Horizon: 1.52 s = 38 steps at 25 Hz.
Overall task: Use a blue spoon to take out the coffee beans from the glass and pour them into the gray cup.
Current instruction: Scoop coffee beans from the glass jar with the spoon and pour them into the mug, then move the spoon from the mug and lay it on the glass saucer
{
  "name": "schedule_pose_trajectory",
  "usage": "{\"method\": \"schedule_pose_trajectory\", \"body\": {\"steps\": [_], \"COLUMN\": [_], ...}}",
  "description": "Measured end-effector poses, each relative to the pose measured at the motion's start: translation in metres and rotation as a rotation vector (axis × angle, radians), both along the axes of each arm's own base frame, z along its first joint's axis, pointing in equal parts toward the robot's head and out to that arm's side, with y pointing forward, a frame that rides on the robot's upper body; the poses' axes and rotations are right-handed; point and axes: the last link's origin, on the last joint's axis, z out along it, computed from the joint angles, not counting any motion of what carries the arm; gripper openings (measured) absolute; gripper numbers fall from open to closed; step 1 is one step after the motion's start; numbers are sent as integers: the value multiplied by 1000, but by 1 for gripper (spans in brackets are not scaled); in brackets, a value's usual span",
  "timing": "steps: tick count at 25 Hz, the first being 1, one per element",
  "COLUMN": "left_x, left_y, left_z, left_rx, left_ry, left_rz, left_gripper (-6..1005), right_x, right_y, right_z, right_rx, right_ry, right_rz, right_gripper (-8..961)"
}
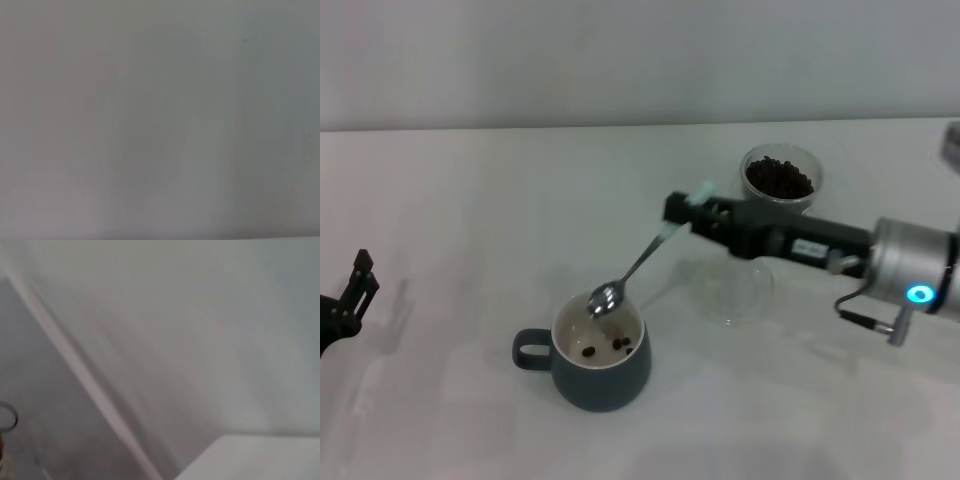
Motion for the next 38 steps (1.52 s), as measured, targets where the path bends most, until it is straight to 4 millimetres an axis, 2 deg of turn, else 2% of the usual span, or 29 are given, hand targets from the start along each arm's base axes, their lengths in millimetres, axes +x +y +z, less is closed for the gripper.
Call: {"method": "schedule_pose_trajectory", "body": {"steps": [4, 6, 11, 15, 29, 38], "left_x": [0, 0, -1, 0, 0, 1], "left_y": [-1, -2, -3, -3, -3, -2], "left_z": [0, -1, -2, -2, -3, -4], "left_rx": [0, -1, -1, -2, -7, -11], "left_ry": [-3, -6, -11, -13, -15, -16], "left_rz": [3, 3, 7, 7, 12, 10], "left_gripper": [775, 775, 774, 774, 775, 775], "right_x": [19, 35, 69, 86, 109, 111], "right_y": [3, 2, -5, -8, -12, -11], "right_z": [26, 36, 44, 41, 24, 18], "right_rx": [67, 99, 137, 141, 135, 133], "right_ry": [82, 118, 156, 129, 24, 7], "right_rz": [-115, -205, -366, -440, -568, -590], "right_gripper": [158, 158, 158, 158, 159, 160]}}
